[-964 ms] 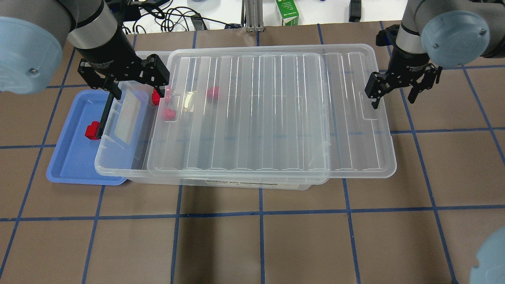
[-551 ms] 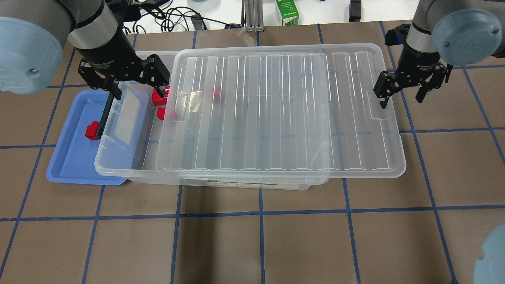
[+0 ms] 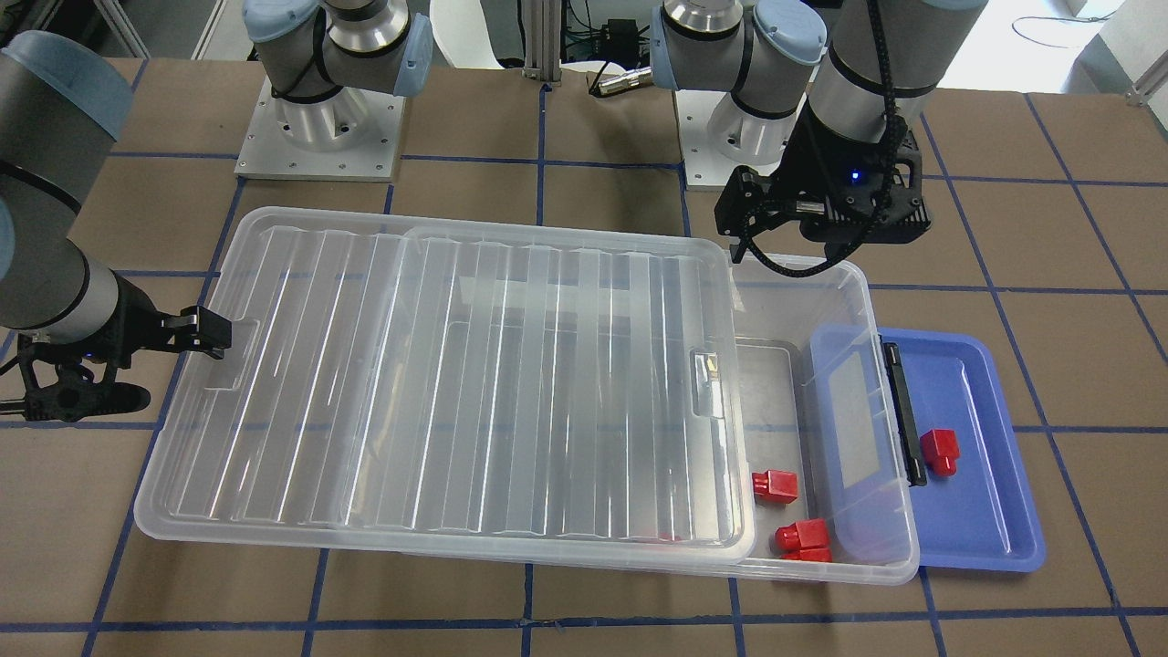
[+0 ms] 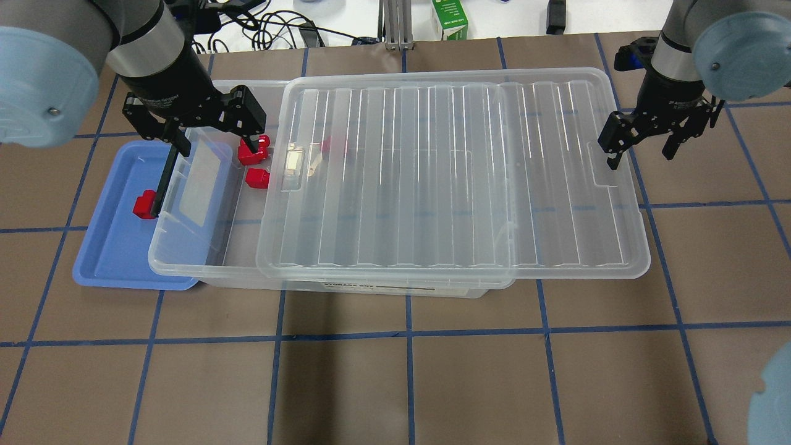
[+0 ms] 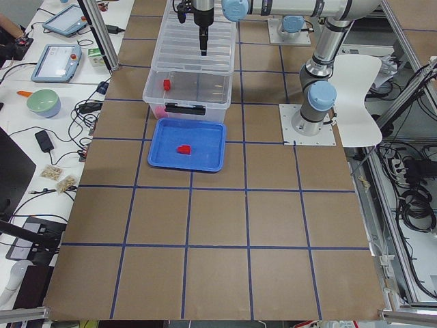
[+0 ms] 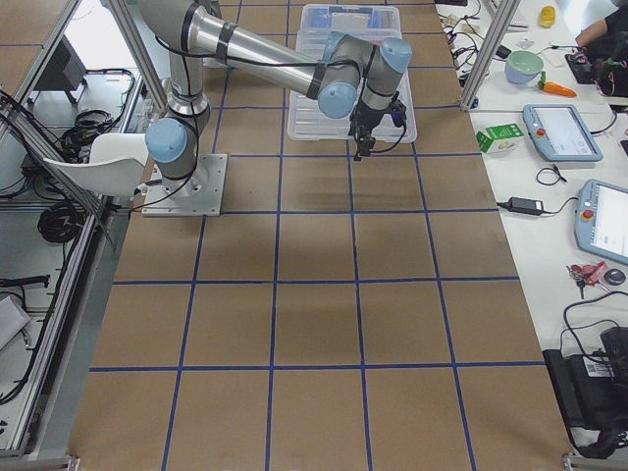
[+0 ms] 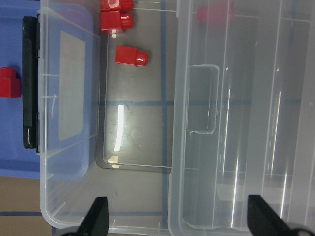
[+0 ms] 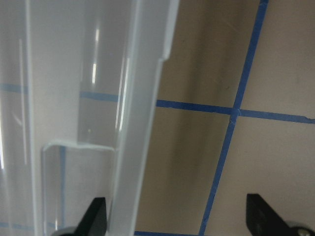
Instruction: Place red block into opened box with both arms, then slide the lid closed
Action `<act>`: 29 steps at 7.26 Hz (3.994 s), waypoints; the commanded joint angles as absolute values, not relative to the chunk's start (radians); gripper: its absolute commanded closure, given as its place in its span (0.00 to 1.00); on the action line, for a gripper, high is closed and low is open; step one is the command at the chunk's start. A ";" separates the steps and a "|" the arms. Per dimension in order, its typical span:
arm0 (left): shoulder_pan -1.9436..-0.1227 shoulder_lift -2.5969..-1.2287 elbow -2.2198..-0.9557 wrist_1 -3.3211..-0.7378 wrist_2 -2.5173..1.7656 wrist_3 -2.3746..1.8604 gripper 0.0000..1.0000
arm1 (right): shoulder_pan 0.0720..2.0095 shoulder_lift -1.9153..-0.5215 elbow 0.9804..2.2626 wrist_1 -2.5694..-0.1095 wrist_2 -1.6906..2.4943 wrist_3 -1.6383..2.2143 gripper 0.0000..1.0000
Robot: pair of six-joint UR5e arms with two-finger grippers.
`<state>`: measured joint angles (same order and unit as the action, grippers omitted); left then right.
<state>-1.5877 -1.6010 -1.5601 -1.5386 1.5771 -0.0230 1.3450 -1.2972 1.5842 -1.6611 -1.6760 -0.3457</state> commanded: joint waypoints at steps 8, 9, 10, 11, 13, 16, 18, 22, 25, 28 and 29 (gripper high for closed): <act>-1.588 -1.598 -1.559 -1.539 1.577 -0.023 0.00 | 1.315 -1.293 1.580 -1.667 -1.707 -0.430 0.00; -1.588 -1.597 -1.559 -1.539 1.580 -0.021 0.00 | 1.315 -1.292 1.580 -1.667 -1.716 -0.436 0.00; -1.586 -1.598 -1.559 -1.539 1.578 -0.020 0.00 | 1.312 -1.292 1.580 -1.669 -1.717 -0.451 0.00; -1.585 -1.601 -1.552 -1.534 1.575 -0.014 0.00 | 1.299 -1.292 1.580 -1.669 -1.717 -0.456 0.00; -1.544 -1.600 -1.548 -1.535 1.583 -0.003 0.00 | 1.287 -1.293 1.578 -1.664 -1.710 -0.456 0.00; -1.376 -1.588 -1.560 -1.568 1.577 0.177 0.00 | 1.295 -1.305 1.496 -1.652 -1.686 -0.437 0.00; -1.271 -1.617 -1.565 -1.566 1.572 0.312 0.00 | 1.307 -1.307 1.407 -1.618 -1.680 -0.402 0.00; -1.096 -1.764 -1.620 -1.377 1.488 0.567 0.00 | 1.450 -1.327 1.325 -1.517 -1.689 -0.093 0.00; -1.078 -1.890 -1.683 -1.174 1.499 0.578 0.00 | 1.483 -1.358 1.335 -1.516 -1.678 -0.066 0.00; -1.056 -1.960 -1.700 -1.105 1.556 0.606 0.00 | 1.482 -1.403 1.338 -1.511 -1.686 -0.028 0.00; -1.034 -1.986 -1.703 -1.077 1.549 0.623 0.00 | 1.477 -1.405 1.338 -1.461 -1.677 -0.028 0.00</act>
<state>-1.0562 -1.9573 -1.6988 -1.1079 1.5495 0.6050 1.4808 -1.3956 1.3349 -1.5005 -1.6808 -0.0349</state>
